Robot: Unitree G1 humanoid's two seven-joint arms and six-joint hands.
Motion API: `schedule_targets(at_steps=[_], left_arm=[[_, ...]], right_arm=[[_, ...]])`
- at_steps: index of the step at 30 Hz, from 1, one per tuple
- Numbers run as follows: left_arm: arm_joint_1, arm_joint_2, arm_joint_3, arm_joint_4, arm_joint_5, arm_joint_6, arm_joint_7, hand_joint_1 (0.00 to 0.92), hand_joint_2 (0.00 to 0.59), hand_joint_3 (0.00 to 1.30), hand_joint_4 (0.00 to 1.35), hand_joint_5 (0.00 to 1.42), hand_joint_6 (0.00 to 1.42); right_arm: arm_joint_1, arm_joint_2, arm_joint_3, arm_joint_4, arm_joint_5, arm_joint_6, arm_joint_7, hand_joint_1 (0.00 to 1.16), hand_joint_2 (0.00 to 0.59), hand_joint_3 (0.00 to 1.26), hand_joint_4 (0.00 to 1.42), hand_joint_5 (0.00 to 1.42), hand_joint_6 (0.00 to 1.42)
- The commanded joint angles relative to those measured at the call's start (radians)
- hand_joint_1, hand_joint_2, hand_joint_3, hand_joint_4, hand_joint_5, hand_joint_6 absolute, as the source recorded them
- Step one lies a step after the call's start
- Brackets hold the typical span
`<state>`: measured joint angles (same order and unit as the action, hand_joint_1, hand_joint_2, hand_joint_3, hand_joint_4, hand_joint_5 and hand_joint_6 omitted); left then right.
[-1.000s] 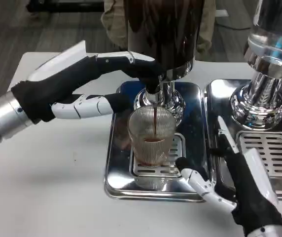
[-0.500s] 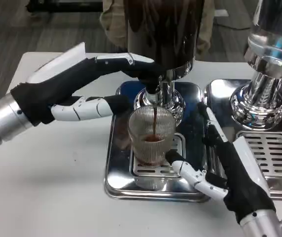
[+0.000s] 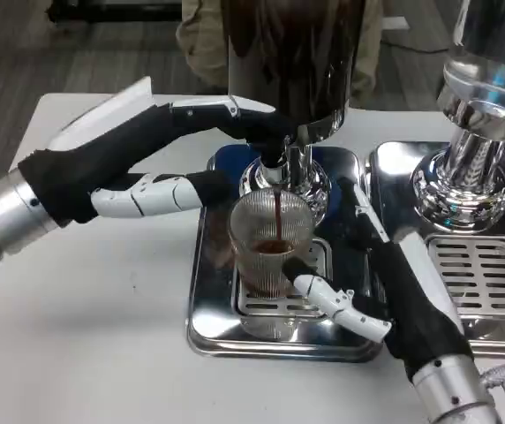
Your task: Grasp the cup under the faucet to collect the drink, then remove the cup.
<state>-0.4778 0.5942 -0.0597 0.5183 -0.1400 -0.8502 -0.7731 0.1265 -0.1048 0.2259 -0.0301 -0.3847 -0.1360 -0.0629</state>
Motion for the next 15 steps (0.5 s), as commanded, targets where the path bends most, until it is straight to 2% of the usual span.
schedule_targets(at_steps=[1,15], left_arm=[[0.039,0.023,-0.025,-0.013,0.046,0.010,-0.028,0.000,0.142,0.30,0.28,0.32,0.29],[0.048,0.033,-0.024,-0.031,0.041,0.024,-0.027,0.000,0.143,0.30,0.28,0.32,0.29]], right_arm=[[-0.026,0.005,0.005,0.026,0.022,-0.005,0.015,0.50,0.195,0.00,0.00,0.00,0.15],[-0.090,0.017,0.008,0.107,0.043,-0.032,0.011,0.50,0.195,0.00,0.00,0.00,0.13]])
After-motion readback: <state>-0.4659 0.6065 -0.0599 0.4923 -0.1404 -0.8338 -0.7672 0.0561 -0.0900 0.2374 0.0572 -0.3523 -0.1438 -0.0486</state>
